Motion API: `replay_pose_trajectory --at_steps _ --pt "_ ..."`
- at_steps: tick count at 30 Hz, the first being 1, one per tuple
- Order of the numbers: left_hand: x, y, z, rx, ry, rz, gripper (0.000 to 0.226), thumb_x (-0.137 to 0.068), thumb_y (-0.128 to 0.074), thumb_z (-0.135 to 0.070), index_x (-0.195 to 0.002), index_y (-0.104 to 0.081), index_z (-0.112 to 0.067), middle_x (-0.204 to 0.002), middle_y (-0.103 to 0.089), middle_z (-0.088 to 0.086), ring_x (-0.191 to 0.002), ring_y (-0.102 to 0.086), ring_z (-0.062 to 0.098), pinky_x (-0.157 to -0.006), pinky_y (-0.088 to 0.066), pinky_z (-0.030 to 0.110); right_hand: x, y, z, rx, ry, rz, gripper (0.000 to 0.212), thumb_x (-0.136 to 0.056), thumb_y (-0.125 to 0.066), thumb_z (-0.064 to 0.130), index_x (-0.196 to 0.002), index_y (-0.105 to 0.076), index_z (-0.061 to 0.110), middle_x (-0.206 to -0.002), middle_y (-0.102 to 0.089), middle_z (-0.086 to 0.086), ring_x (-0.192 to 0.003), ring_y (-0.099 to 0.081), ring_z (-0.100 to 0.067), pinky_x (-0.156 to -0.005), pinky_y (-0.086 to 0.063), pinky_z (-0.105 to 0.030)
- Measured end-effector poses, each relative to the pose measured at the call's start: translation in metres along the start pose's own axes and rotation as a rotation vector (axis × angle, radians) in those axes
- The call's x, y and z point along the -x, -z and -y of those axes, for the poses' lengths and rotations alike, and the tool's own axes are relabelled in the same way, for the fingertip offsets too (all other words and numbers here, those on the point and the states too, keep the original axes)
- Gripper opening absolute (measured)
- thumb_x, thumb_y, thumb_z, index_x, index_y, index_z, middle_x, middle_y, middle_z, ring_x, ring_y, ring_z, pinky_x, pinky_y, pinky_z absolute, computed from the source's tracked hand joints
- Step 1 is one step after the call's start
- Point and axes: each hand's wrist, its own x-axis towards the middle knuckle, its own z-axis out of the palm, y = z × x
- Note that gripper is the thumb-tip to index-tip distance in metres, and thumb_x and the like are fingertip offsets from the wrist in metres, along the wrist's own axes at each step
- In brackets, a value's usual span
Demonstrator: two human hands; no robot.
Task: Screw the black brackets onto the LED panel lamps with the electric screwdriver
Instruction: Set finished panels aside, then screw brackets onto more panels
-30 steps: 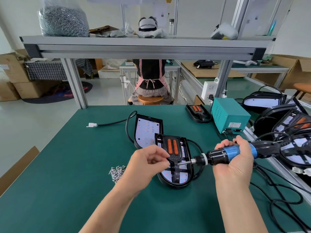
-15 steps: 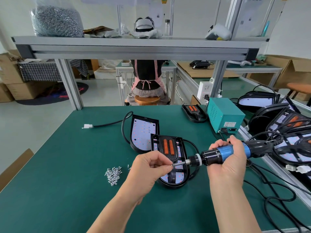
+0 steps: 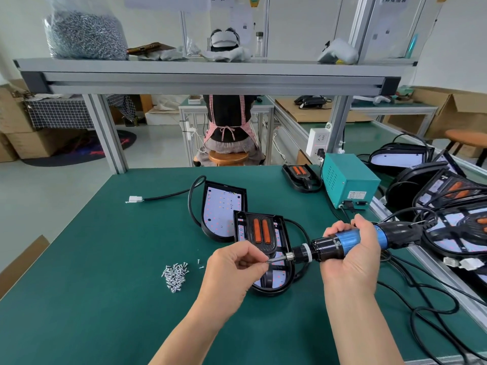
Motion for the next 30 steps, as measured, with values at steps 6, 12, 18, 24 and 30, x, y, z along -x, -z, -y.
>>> replay_pose_trajectory --at_steps 6,12,18,24,30 --pt "0.0 0.0 -0.001 0.065 0.001 -0.001 0.027 -0.081 -0.076 0.004 -0.074 -0.075 -0.022 -0.074 -0.072 0.003 -0.067 -0.06 0.007 -0.067 -0.05 0.017 -0.001 0.0 0.002 -0.011 -0.002 -0.012 0.018 -0.089 -0.072 0.014 -0.091 -0.054 0.014 -0.062 -0.057 0.004 -0.055 -0.058 -0.011 -0.059 -0.053 -0.024" --pt "0.0 0.0 0.0 0.034 -0.005 0.006 0.026 -0.082 -0.076 0.002 -0.074 -0.075 -0.023 -0.076 -0.072 0.008 -0.067 -0.059 0.008 -0.067 -0.05 0.019 -0.001 0.002 0.0 0.005 0.005 -0.011 0.017 -0.09 -0.071 0.015 -0.092 -0.053 0.014 -0.061 -0.056 0.004 -0.055 -0.057 -0.011 -0.059 -0.052 -0.024" --pt "0.002 -0.002 0.0 -0.063 -0.035 -0.017 0.028 -0.082 -0.075 0.001 -0.073 -0.074 -0.026 -0.073 -0.071 0.002 -0.066 -0.058 0.008 -0.067 -0.049 0.018 -0.002 0.002 -0.001 0.006 0.005 -0.016 0.018 -0.089 -0.072 0.014 -0.092 -0.054 0.013 -0.062 -0.056 0.004 -0.055 -0.057 -0.012 -0.06 -0.053 -0.024" --pt "0.009 -0.008 0.002 -0.244 -0.233 -0.121 0.043 -0.083 -0.072 0.002 -0.082 -0.069 -0.04 -0.076 -0.068 -0.015 -0.076 -0.062 0.004 -0.072 -0.044 0.008 -0.002 0.002 -0.004 0.044 0.036 -0.03 0.018 -0.089 -0.07 0.012 -0.093 -0.053 0.012 -0.07 -0.054 0.0 -0.058 -0.059 -0.014 -0.058 -0.052 -0.025" --pt "0.007 -0.011 0.01 -0.417 -0.396 -0.137 0.048 -0.083 -0.07 0.002 -0.11 -0.063 -0.037 -0.087 -0.062 -0.014 -0.083 -0.058 0.011 -0.073 -0.042 0.012 -0.002 0.001 -0.005 0.121 0.102 -0.02 0.017 -0.089 -0.071 0.015 -0.096 -0.056 0.011 -0.067 -0.058 0.001 -0.061 -0.063 -0.015 -0.061 -0.054 -0.026"
